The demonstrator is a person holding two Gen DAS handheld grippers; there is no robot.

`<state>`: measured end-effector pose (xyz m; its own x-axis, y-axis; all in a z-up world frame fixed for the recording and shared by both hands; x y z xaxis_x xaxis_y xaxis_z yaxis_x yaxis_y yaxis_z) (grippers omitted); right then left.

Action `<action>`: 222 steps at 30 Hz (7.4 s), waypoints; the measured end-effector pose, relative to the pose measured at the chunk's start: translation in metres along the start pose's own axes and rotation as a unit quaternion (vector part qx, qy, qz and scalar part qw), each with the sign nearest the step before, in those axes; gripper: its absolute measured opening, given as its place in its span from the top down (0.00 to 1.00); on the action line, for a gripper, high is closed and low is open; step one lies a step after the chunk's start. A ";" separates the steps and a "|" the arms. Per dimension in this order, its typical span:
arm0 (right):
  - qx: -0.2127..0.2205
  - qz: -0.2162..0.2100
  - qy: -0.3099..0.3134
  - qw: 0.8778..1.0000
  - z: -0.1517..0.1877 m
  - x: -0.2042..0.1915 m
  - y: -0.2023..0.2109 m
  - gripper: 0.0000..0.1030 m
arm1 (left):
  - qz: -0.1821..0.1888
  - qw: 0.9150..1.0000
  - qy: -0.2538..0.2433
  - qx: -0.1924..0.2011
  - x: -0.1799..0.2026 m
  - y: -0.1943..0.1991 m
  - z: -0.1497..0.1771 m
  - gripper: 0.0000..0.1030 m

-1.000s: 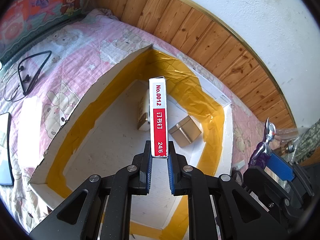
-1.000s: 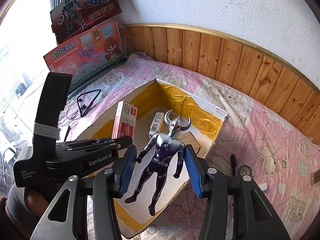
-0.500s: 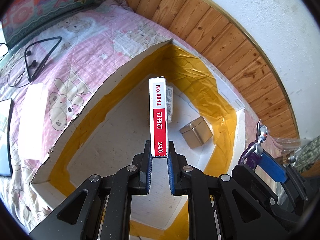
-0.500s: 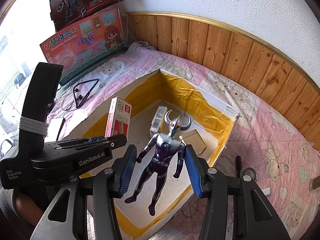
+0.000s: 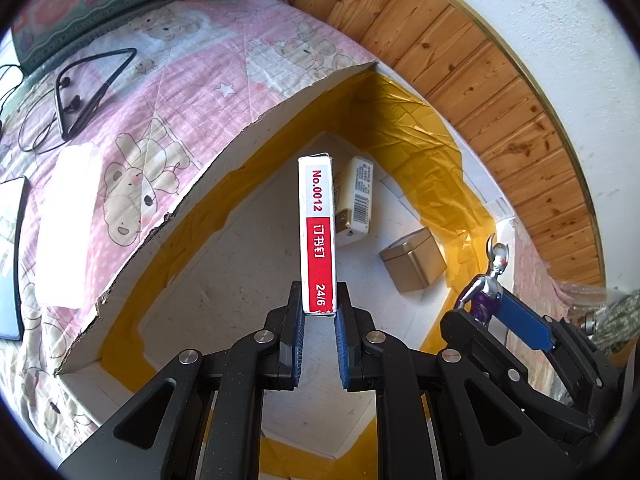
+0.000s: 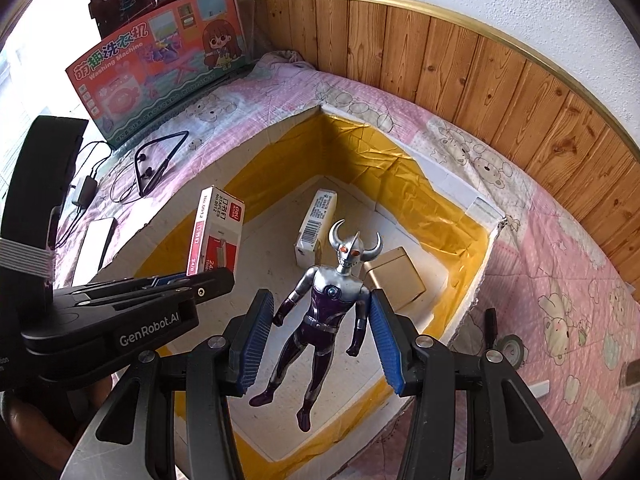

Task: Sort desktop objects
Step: 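Carry the staple box with the left tool while the right tool carries the action figure over the box, then open the left tool to drop the staple box while the right tool drops the figure, then withdraw both tools from the box toward the marker and glasses, then grasp the black marker with the left tool while the right tool grasps the black glasses, then lift and carry the marker with the left tool while the right tool carries the glasses over the box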

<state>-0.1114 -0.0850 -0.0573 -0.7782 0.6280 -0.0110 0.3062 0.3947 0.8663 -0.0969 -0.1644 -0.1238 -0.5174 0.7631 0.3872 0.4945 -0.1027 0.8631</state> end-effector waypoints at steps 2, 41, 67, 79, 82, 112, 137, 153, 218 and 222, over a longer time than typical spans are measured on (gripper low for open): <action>-0.014 -0.004 -0.002 1.000 0.001 0.000 -0.008 0.51 | -0.002 1.000 0.002 -0.005 -0.002 -0.002 0.001 0.86; -0.128 -0.011 0.002 0.992 0.021 0.000 -0.053 0.50 | -0.003 0.999 0.001 -0.043 -0.009 -0.002 -0.002 0.65; -0.025 0.015 0.050 0.998 0.061 0.000 0.047 0.45 | -0.060 0.986 -0.141 0.066 0.039 0.060 0.021 0.65; 0.030 0.004 0.034 0.999 0.082 0.003 0.081 0.44 | -0.025 0.979 -0.177 0.102 0.071 0.080 0.043 0.65; 0.044 0.003 0.031 0.999 0.087 0.005 0.088 0.45 | -0.016 0.975 -0.193 0.112 0.084 0.084 0.049 0.65; 0.021 0.053 -0.197 0.979 0.201 0.214 0.096 0.44 | 0.090 0.951 -0.296 0.019 0.215 0.006 0.119 0.60; -0.085 0.045 -0.177 0.980 0.237 0.250 0.005 0.48 | 0.031 0.980 -0.179 -0.086 0.226 -0.149 0.103 0.58; -0.088 0.030 -0.225 0.970 0.254 0.272 0.017 0.49 | 0.013 0.971 -0.235 -0.043 0.230 -0.152 0.101 0.87; 0.063 -0.139 -0.204 0.967 0.173 0.133 0.119 0.74 | 0.085 0.956 -0.278 0.050 0.173 0.063 0.134 0.87; 0.065 -0.162 -0.213 0.961 0.168 0.125 0.123 0.74 | 0.084 0.957 -0.272 0.055 0.165 0.068 0.131 0.87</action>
<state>-0.0793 0.1549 -0.0364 -0.5574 0.6650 -0.4970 0.1739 0.6789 0.7133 -0.0573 0.0379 -0.0435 0.0012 0.9642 0.2650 0.6248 -0.2076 0.7527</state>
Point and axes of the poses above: each gripper's, at about its wrist camera, not at the fingertips, and y roughly against the way its jaws point, x to its right, z to its underside, the point moved 7 cm from there along -y, roughly the way its jaws point, and after that the axes turned 2 degrees about -y, right-handed, at the moved point
